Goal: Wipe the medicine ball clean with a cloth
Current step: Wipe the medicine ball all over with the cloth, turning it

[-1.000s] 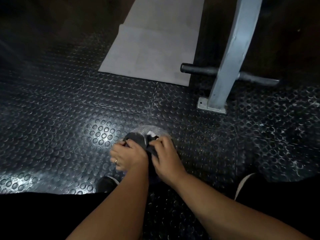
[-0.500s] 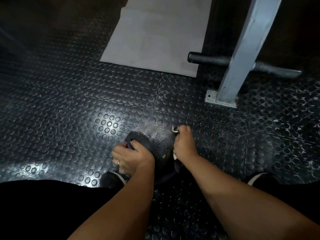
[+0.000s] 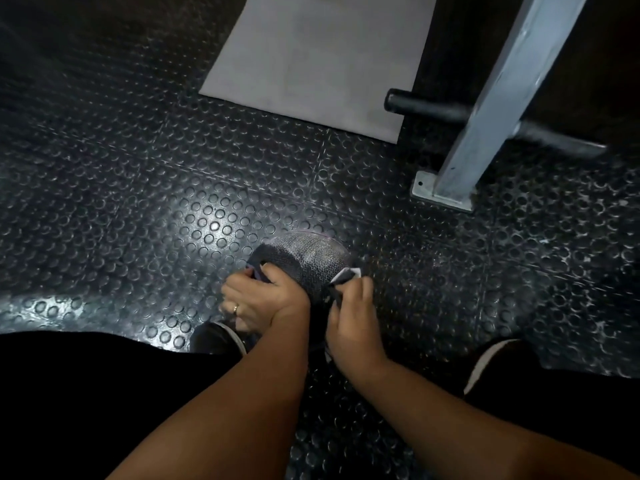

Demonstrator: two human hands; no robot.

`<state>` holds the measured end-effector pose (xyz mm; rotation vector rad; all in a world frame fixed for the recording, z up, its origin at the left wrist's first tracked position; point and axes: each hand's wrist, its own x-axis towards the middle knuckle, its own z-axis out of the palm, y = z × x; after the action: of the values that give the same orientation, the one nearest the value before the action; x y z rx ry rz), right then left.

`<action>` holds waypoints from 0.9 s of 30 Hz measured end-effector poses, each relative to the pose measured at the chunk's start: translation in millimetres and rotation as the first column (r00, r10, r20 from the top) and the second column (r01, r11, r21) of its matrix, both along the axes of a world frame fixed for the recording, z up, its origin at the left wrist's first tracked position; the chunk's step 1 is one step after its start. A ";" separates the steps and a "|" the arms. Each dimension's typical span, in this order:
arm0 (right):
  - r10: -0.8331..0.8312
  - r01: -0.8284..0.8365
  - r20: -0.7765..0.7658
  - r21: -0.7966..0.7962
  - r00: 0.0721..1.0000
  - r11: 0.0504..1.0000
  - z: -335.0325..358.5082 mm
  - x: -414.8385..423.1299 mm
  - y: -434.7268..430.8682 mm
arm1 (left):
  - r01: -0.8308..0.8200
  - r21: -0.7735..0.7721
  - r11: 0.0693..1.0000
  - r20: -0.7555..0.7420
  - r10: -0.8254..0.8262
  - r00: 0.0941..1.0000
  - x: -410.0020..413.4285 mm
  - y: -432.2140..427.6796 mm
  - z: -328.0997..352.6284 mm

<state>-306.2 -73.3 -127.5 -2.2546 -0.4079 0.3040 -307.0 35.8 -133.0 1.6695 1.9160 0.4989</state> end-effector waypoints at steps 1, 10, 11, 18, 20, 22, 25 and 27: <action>0.039 -0.039 0.019 0.012 0.999 0.999 -0.9 -4.7 -3.4 | 0.003 -0.007 1.000 0.000 -0.003 1.000 -0.6 -0.2 0.2; -0.190 0.175 -0.075 -0.171 0.979 0.970 -34.0 66.2 6.8 | 0.067 -0.013 0.998 -0.045 -0.067 0.997 4.5 -2.3 -3.1; -0.185 0.145 -0.159 -0.231 0.970 0.962 -43.0 82.9 7.4 | 0.075 0.009 0.997 -0.036 -0.074 0.997 0.9 -3.8 -3.9; -0.164 0.075 -0.295 -0.291 0.941 0.954 -55.1 103.8 13.8 | 0.008 0.008 1.000 -0.004 -0.008 1.000 3.6 1.1 -4.4; -0.145 0.101 -0.178 -0.238 0.973 0.966 -41.1 86.6 16.1 | -0.007 0.003 1.000 0.006 0.007 1.000 2.4 6.5 -4.7; -0.141 0.129 -0.059 -0.173 0.988 0.976 -24.0 61.9 14.8 | -0.011 -0.002 1.000 -0.008 0.011 1.000 3.9 7.6 -3.8; -0.014 0.015 0.059 -0.026 0.998 1.000 -6.7 20.8 8.5 | 0.006 -0.033 0.999 -0.030 -0.007 1.000 6.9 6.8 -1.7; 0.147 -0.148 0.084 0.010 0.986 0.989 -4.6 1.9 -1.9 | 0.005 -0.040 0.999 -0.027 -0.006 1.000 5.8 7.4 -2.6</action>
<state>-304.3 -75.1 -132.1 -2.2309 -0.6213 0.2826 -301.2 43.2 -135.6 1.6631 1.9276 0.4349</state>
